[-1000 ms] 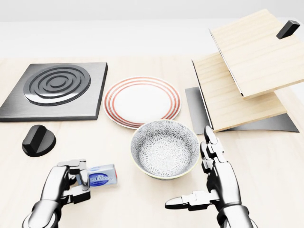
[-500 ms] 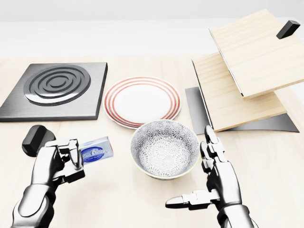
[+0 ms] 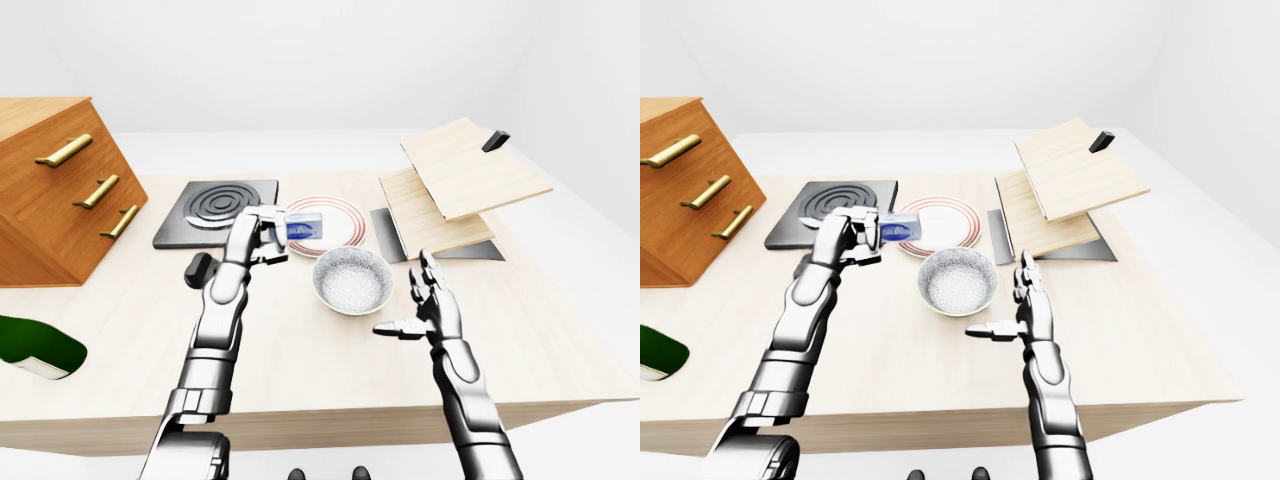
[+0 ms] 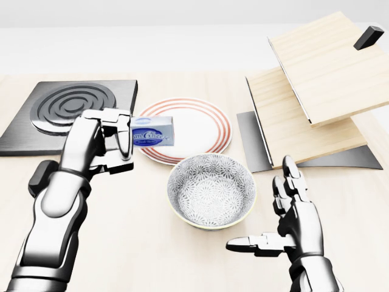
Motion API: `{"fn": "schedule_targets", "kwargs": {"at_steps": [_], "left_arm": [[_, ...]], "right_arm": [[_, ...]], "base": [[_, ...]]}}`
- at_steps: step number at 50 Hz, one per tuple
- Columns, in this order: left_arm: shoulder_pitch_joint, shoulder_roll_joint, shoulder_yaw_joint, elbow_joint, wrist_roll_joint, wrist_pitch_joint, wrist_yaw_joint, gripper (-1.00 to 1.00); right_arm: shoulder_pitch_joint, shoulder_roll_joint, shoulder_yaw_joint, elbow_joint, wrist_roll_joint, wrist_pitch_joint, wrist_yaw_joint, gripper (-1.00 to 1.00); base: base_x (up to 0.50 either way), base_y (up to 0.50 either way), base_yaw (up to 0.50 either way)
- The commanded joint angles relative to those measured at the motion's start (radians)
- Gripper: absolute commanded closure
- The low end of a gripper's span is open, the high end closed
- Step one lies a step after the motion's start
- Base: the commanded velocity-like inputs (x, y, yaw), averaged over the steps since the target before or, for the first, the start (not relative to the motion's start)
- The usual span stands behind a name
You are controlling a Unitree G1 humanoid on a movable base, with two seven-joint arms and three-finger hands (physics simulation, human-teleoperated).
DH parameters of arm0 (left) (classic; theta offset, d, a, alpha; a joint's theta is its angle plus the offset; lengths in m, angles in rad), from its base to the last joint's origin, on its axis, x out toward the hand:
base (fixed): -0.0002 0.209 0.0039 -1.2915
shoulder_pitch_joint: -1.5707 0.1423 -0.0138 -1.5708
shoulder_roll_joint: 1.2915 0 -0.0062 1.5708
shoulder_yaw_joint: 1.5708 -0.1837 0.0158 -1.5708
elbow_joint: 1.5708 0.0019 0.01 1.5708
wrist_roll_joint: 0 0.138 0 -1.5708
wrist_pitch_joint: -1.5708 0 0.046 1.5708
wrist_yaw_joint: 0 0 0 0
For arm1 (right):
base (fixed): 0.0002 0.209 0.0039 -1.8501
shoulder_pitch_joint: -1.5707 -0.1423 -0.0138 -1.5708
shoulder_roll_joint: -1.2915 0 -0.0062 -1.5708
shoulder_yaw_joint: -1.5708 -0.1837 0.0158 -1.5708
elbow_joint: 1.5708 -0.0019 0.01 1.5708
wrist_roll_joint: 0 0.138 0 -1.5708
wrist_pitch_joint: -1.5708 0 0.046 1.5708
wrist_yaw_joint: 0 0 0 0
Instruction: Pick up the cream cheese and put it in the bowl.
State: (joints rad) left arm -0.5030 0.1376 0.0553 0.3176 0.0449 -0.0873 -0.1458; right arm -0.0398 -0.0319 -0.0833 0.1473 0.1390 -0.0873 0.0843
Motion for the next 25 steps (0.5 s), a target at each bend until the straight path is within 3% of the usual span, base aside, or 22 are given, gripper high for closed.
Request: {"fn": "schedule_targets", "kwargs": {"at_steps": [1,10,25], "left_arm": [[-0.045,-0.074,-0.064,0.008,0.231,0.000,-0.006,1.00],[-0.027,-0.116,-0.111,0.094,0.369,0.000,0.009,1.00],[0.043,-0.171,-0.163,-0.037,0.471,0.000,-0.048,1.00]], "right_arm": [[-0.007,-0.009,-0.022,0.001,0.040,0.000,-0.014,-1.00],[-0.001,-0.012,-0.030,-0.008,0.055,0.000,-0.011,-1.00],[-0.012,-0.014,-0.034,0.026,0.059,0.000,-0.008,-1.00]], "base": [[0.00,0.00,0.00],[0.00,0.00,0.00],[0.00,0.00,0.00]]}}
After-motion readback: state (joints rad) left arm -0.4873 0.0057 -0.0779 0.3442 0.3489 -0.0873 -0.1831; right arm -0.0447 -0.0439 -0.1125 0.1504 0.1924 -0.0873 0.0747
